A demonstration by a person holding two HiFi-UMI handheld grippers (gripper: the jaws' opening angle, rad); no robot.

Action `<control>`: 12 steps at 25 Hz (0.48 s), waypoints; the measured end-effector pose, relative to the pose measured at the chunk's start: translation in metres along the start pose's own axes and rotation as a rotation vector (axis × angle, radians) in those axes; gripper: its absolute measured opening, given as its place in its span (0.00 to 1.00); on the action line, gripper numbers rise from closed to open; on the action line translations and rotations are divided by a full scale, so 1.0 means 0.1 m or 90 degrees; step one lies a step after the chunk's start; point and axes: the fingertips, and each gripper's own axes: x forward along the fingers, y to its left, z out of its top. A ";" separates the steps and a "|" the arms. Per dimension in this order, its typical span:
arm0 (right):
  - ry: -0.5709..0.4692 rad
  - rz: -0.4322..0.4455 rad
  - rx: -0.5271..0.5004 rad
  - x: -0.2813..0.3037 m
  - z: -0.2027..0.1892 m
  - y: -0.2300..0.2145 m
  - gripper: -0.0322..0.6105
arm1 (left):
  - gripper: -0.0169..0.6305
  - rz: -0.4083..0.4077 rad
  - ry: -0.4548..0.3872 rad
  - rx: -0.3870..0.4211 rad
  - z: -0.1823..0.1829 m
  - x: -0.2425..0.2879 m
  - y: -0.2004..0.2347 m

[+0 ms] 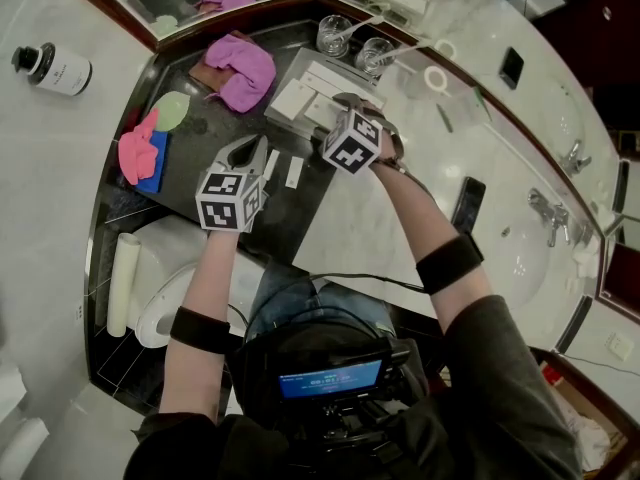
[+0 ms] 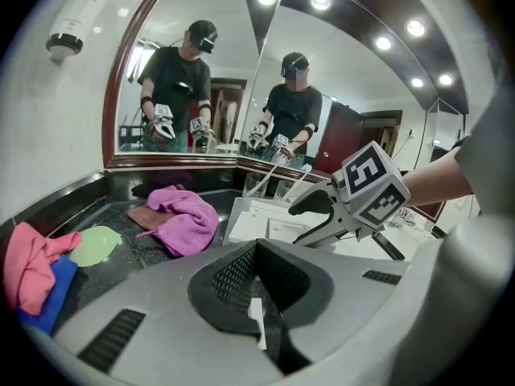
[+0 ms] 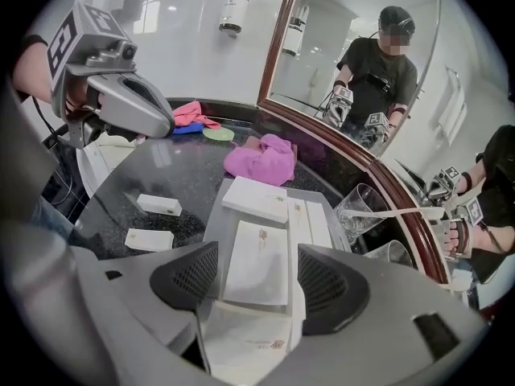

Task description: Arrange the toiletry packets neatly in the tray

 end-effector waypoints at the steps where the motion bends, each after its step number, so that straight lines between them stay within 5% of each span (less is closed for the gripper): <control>1: -0.002 0.000 0.003 -0.01 -0.01 0.00 0.57 | 0.03 0.000 0.000 0.001 0.00 0.00 -0.01; 5: -0.026 -0.008 0.016 -0.15 0.03 -0.02 0.56 | 0.03 0.000 -0.007 0.007 0.05 -0.02 -0.08; 12: -0.092 -0.020 0.075 -0.60 0.02 0.11 0.19 | 0.03 -0.004 -0.018 0.026 0.15 -0.18 -0.30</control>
